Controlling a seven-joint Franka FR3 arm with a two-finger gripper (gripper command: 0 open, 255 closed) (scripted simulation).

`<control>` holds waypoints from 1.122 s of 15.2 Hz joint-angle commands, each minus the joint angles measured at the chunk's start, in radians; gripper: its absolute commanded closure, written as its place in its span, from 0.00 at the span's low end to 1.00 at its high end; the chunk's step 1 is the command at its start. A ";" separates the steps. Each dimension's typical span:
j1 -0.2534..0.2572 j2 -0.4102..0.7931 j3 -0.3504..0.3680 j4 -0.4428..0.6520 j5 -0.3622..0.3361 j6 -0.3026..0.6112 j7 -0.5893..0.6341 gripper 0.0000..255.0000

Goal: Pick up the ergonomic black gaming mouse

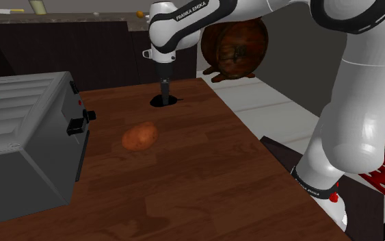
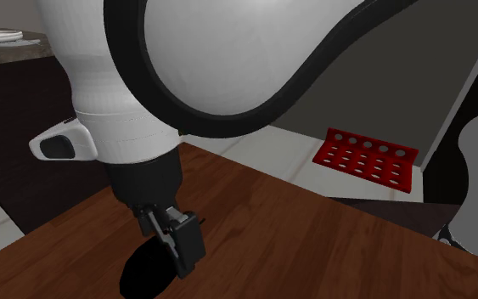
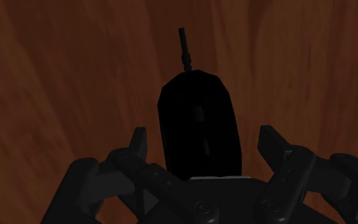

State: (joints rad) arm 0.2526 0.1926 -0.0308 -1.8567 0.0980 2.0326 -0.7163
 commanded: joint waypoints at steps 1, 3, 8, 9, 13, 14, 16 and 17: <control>0.000 0.010 0.000 -0.008 0.001 0.018 -0.002 0.00; 0.000 0.010 0.001 -0.005 0.001 0.015 -0.001 1.00; 0.001 0.010 0.001 -0.005 0.001 0.015 0.000 1.00; 0.001 0.009 0.001 -0.006 0.001 0.015 0.000 1.00; 0.000 0.005 0.000 0.000 0.000 0.006 0.000 1.00; 0.000 0.001 0.000 0.007 0.000 -0.006 0.001 1.00; 0.000 -0.007 0.000 0.024 -0.002 -0.031 0.003 1.00; 0.000 -0.011 0.000 0.033 -0.002 -0.043 0.004 1.00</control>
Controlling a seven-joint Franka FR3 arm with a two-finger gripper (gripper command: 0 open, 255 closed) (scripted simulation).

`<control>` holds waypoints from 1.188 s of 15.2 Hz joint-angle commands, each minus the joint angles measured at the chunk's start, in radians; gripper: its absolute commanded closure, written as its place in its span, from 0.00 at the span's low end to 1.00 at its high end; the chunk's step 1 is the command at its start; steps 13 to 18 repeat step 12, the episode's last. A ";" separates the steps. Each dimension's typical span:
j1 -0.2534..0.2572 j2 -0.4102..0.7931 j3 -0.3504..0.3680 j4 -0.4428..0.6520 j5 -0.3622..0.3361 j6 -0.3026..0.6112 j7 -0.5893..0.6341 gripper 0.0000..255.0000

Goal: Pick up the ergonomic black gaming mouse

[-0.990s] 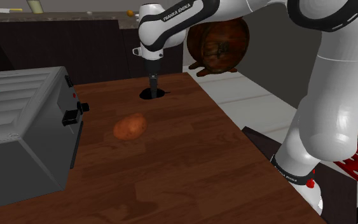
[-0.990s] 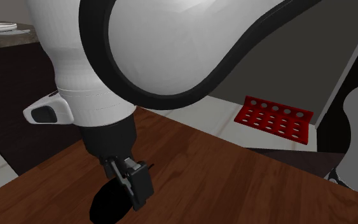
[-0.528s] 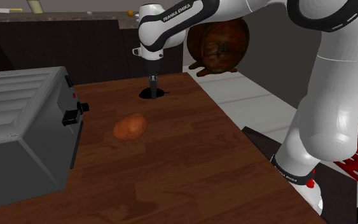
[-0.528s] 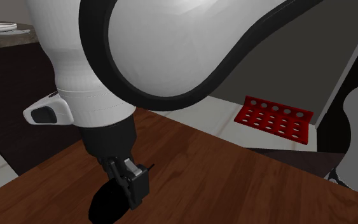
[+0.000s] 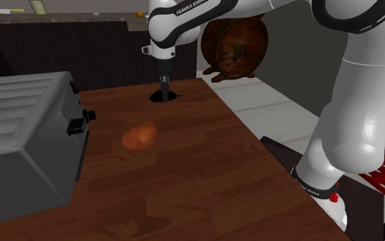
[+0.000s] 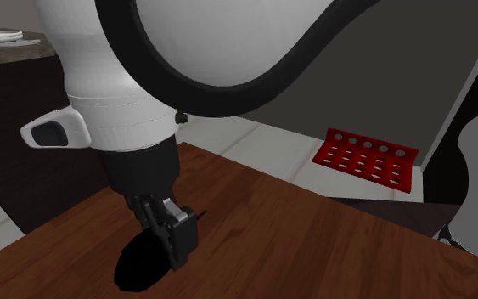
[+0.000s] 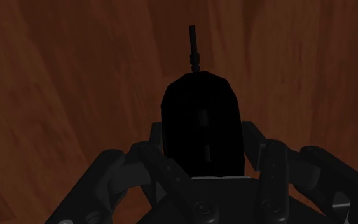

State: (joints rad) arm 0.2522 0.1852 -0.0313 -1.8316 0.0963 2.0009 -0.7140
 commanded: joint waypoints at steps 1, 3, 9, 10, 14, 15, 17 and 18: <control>0.000 -0.007 0.000 0.017 -0.001 -0.024 0.003 1.00; 0.000 -0.013 0.000 0.035 -0.002 -0.049 0.005 1.00; 0.000 -0.028 -0.001 0.097 -0.005 -0.125 0.012 1.00; 0.000 -0.030 -0.001 0.108 -0.006 -0.138 0.013 1.00; 0.000 -0.030 -0.001 0.110 -0.006 -0.140 0.013 1.00; 0.000 -0.030 -0.001 0.110 -0.006 -0.140 0.013 1.00; 0.000 -0.030 -0.001 0.110 -0.006 -0.140 0.013 1.00; 0.000 -0.030 -0.001 0.110 -0.006 -0.140 0.013 1.00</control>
